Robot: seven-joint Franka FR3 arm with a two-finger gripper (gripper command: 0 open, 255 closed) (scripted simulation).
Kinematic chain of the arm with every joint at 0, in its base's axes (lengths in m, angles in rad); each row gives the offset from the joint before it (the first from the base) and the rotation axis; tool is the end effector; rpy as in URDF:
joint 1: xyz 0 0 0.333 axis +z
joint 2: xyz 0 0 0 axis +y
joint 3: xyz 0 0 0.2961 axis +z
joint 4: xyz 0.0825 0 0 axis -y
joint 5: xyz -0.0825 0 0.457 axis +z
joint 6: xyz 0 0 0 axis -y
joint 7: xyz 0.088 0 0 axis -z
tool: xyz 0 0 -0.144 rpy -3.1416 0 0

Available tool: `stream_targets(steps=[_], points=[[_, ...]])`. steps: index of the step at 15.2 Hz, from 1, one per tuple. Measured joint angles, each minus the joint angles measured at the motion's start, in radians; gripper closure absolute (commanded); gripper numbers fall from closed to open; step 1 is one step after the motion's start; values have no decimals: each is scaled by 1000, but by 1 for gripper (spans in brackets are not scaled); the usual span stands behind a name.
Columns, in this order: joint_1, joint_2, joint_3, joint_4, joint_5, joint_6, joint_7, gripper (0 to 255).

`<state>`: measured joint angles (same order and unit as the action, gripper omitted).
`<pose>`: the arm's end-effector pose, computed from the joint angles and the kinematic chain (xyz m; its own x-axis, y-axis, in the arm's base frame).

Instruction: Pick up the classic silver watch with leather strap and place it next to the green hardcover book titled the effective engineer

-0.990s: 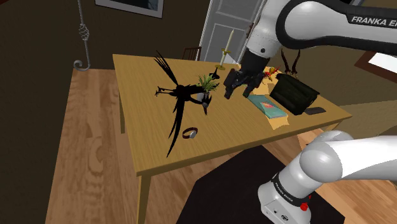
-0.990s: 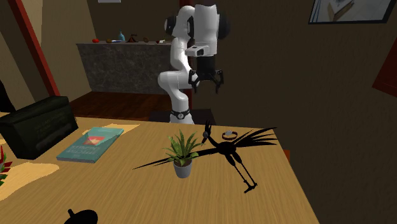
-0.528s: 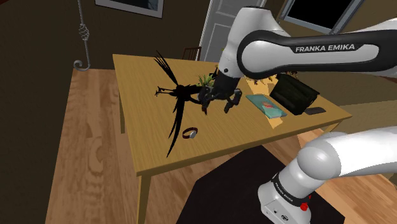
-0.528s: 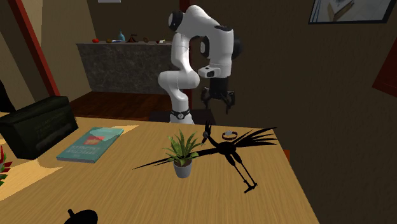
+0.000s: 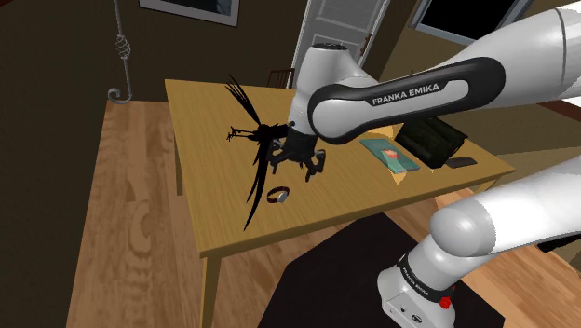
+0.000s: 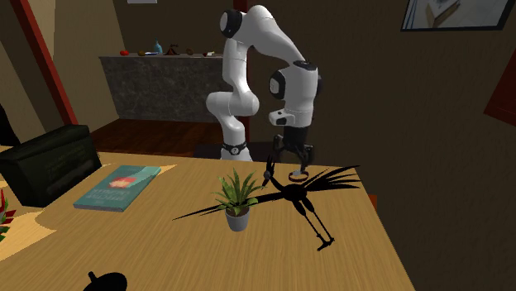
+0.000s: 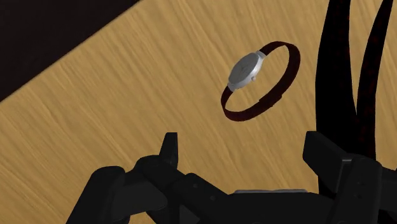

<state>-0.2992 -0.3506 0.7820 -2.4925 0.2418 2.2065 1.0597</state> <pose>0.4493 0.2191 0.2748 0.7264 -0.6861 0.0410 -0.6873 -0.7256 0.0344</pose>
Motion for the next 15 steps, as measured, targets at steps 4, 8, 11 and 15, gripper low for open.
stream_targets(steps=[4,8,11,15], points=[[-17,43,26,-23,-19,61,24,0],[-27,71,42,-40,-33,103,38,0],[-28,73,43,-40,-34,105,39,0],[-28,73,43,-40,-34,106,39,255]])
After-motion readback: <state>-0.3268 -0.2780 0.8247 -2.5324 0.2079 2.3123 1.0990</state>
